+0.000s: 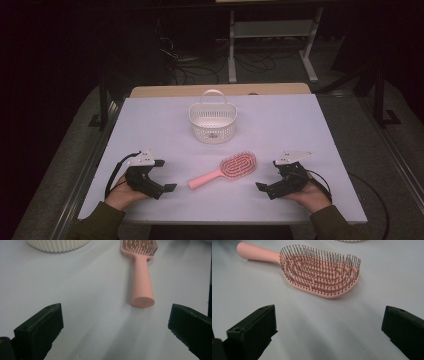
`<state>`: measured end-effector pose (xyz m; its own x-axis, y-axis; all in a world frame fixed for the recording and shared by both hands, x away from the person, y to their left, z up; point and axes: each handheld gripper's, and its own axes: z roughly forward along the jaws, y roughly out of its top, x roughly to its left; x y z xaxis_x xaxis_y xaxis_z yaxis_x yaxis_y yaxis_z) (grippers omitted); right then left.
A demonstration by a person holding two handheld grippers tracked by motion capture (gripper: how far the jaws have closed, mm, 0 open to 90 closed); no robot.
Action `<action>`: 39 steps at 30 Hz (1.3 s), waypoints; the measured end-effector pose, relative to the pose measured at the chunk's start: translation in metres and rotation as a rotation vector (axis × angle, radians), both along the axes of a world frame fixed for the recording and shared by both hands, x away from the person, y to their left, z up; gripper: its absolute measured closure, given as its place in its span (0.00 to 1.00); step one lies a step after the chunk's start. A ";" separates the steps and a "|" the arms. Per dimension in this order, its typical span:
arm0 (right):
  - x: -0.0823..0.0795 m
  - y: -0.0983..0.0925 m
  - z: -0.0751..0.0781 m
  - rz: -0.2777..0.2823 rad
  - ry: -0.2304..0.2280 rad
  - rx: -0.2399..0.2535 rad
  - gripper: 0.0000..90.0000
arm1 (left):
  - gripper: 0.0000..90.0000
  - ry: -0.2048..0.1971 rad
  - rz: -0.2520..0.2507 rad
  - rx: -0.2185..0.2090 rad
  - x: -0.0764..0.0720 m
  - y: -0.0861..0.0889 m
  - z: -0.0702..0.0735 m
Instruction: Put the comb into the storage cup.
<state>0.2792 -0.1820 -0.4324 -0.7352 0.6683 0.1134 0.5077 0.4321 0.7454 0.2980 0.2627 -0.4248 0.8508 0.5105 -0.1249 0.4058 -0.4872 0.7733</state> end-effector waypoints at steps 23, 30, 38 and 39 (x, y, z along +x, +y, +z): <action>-0.001 -0.001 0.000 -0.003 -0.005 0.011 0.00 | 0.00 -0.028 -0.004 -0.015 0.006 -0.010 0.007; 0.000 -0.001 0.000 -0.002 -0.010 0.014 0.00 | 0.00 -0.029 -0.010 -0.025 0.008 -0.015 0.009; 0.000 -0.001 -0.001 0.001 -0.015 0.009 0.00 | 0.00 -0.018 -0.016 -0.035 0.011 -0.019 0.011; 0.000 -0.001 -0.001 0.001 -0.015 0.009 0.00 | 0.00 -0.017 -0.017 -0.036 0.011 -0.019 0.012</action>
